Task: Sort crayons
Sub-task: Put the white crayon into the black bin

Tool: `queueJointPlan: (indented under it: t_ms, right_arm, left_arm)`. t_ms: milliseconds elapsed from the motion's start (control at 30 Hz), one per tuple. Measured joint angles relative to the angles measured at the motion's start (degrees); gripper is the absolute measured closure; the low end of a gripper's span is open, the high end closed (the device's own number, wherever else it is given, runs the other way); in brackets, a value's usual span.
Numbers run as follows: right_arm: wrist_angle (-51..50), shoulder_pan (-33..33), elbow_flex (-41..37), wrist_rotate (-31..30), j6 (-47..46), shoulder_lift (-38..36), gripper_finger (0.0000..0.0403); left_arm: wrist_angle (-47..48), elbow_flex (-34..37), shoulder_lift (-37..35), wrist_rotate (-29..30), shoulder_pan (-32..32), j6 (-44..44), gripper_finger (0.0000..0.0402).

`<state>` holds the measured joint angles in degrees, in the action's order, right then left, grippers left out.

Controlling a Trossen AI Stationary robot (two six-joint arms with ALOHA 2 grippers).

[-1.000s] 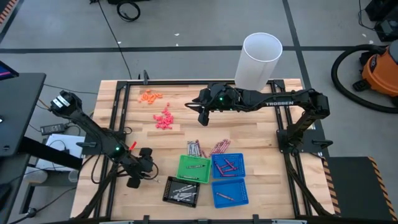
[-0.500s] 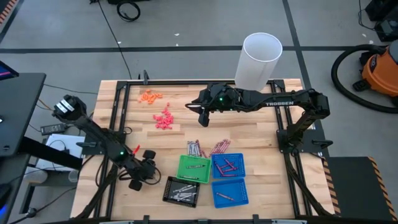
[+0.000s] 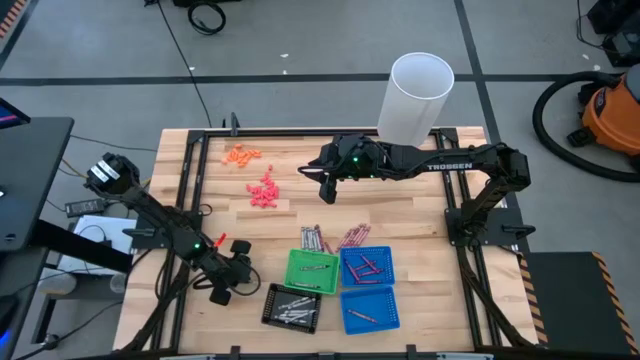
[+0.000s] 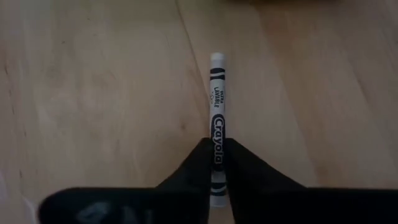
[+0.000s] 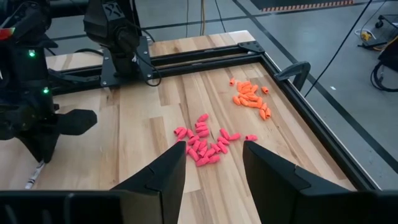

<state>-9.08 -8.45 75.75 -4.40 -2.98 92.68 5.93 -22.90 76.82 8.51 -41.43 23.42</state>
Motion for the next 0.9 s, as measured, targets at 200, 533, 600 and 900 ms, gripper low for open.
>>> queueJointPlan:
  t_ms: [200, 533, 600, 900]
  right_arm:
    - [0.0, 0.1, 0.0, 0.9, -0.2, 0.0, 0.0235]
    - [-0.3, 0.1, 0.0, 2.8, -0.1, 0.0, 0.0235]
    - [-0.3, 0.1, 0.0, 4.0, -0.1, 0.0, 0.0235]
    - [-2.2, 0.9, 0.0, 7.6, 0.0, -0.1, 0.0235]
  left_arm:
    - [-0.2, 0.0, 0.0, 0.2, 0.2, 1.6, 0.0389]
    - [0.1, -0.8, 0.1, 3.2, 0.1, 11.8, 0.0386]
    - [0.8, -1.7, 0.2, 4.3, -0.3, 12.0, 0.0386]
    - [4.1, -4.7, 0.3, 7.4, -0.3, 18.8, 0.0386]
